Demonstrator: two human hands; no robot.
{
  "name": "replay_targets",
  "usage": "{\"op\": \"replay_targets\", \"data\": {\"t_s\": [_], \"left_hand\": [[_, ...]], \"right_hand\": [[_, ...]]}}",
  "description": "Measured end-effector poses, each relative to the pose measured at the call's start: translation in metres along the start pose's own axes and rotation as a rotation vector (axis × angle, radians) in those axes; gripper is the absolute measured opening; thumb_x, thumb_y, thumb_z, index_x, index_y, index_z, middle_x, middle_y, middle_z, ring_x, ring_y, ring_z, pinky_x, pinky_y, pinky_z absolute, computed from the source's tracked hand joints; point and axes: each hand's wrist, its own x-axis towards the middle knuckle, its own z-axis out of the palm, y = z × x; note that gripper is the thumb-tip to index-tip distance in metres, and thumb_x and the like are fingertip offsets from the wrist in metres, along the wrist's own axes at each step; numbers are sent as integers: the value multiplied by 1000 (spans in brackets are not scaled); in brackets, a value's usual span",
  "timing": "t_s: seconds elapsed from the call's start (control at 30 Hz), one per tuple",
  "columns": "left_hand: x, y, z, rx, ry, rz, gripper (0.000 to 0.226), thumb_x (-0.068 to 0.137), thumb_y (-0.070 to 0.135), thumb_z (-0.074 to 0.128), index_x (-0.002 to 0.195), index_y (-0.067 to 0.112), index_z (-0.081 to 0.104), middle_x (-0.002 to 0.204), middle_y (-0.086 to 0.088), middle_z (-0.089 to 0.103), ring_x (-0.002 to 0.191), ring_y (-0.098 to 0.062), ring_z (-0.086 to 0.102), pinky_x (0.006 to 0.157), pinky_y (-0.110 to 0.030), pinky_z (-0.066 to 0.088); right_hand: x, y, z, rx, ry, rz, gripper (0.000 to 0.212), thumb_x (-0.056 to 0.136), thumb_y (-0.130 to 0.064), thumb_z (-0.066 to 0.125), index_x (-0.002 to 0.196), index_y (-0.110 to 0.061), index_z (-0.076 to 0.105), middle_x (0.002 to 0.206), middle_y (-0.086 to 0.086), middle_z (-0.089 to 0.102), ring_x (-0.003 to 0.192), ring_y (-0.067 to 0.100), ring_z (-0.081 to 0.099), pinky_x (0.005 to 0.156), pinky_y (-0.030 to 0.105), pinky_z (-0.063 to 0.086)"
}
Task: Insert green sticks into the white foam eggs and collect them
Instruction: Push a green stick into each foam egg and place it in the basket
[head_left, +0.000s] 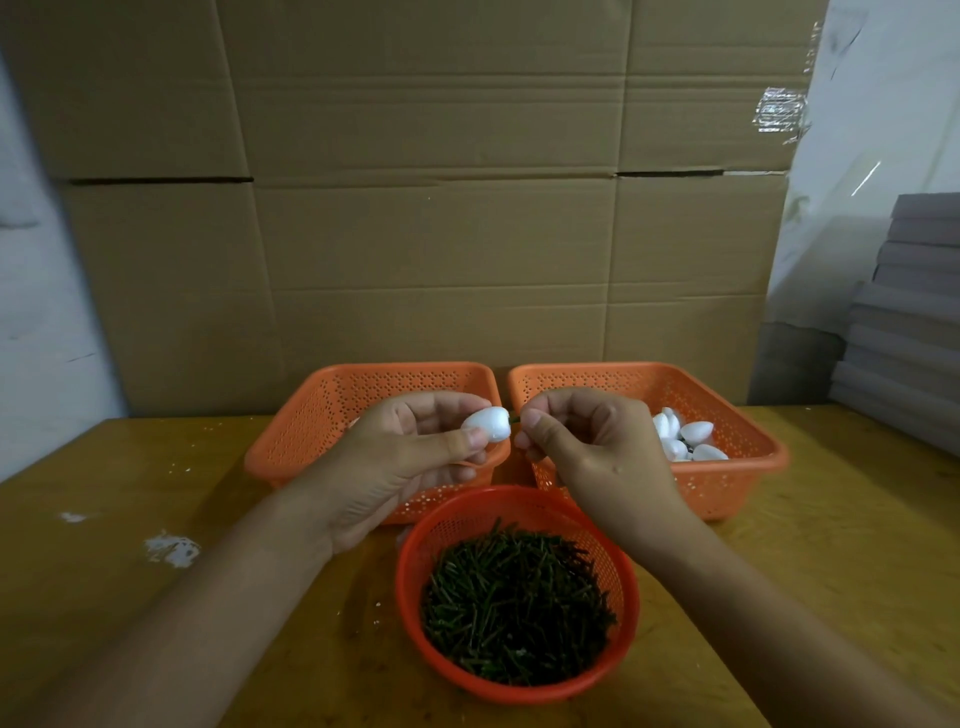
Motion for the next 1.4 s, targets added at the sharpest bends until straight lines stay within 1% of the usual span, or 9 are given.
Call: {"op": "replay_targets", "data": {"t_s": [0.2,0.37,0.53,0.67,0.87,1.03,1.2,1.3,1.4], "left_hand": [[-1,2,1,30,-10,16,29,78,18,80,107,18,77,110,-12,75,92,-16,74,74,-23,57],[-2,3,2,41,-4,24,32,71,23,83,103,20,78,106,-9,76,90,-14,74,73,-21,57],[-2,2,3,40,3,24,28,75,18,82,103,19,78,105,-10,76,89,-15,74,74,-21,57],[-2,2,3,37,8,22,28,74,19,82,102,19,78,105,-11,76,89,-15,74,74,-22,57],[-2,4,1,79,36,32,31,72,22,82,103,18,77,106,-9,76,89,-16,73,73,-23,57],[-1,6,-1,59,76,75,43,73,22,87,113,17,72,113,-8,74,92,-19,72,72,-25,57],[-1,5,2,73,80,94,33,75,21,80,108,25,74,113,-6,74,93,-17,72,70,-25,57],[-1,5,2,76,78,88,36,76,20,80,111,21,71,113,-7,75,93,-16,72,70,-24,57],[-2,5,3,76,74,84,44,79,21,83,119,15,67,114,-8,74,93,-17,72,73,-25,58]], "right_hand": [[0,1,2,-26,16,-4,26,93,-6,65,74,-23,70,67,-6,73,57,7,62,52,18,45],[-2,4,4,-33,5,22,24,94,-7,64,76,-22,71,69,-5,73,61,8,65,53,17,46],[-2,4,3,-10,-3,32,22,94,-7,64,78,-20,71,69,-5,73,61,4,65,53,15,46],[-2,3,4,-13,-6,33,22,94,-6,64,77,-20,71,68,-5,73,60,7,64,53,19,48],[-3,0,4,49,-44,66,24,94,-4,62,76,-16,71,65,-3,71,59,7,62,52,17,45],[-3,1,9,126,-106,193,13,94,-6,64,84,-9,72,66,-1,71,60,6,62,50,17,45],[-6,2,9,289,-222,408,13,95,-17,65,87,-16,74,84,1,77,68,4,65,52,16,46],[-7,3,9,333,-275,452,13,94,-20,66,86,-19,76,87,0,77,70,3,66,54,15,47],[-7,1,10,361,-254,456,11,91,-23,69,83,-21,75,84,-1,75,69,3,65,53,15,46]]}}
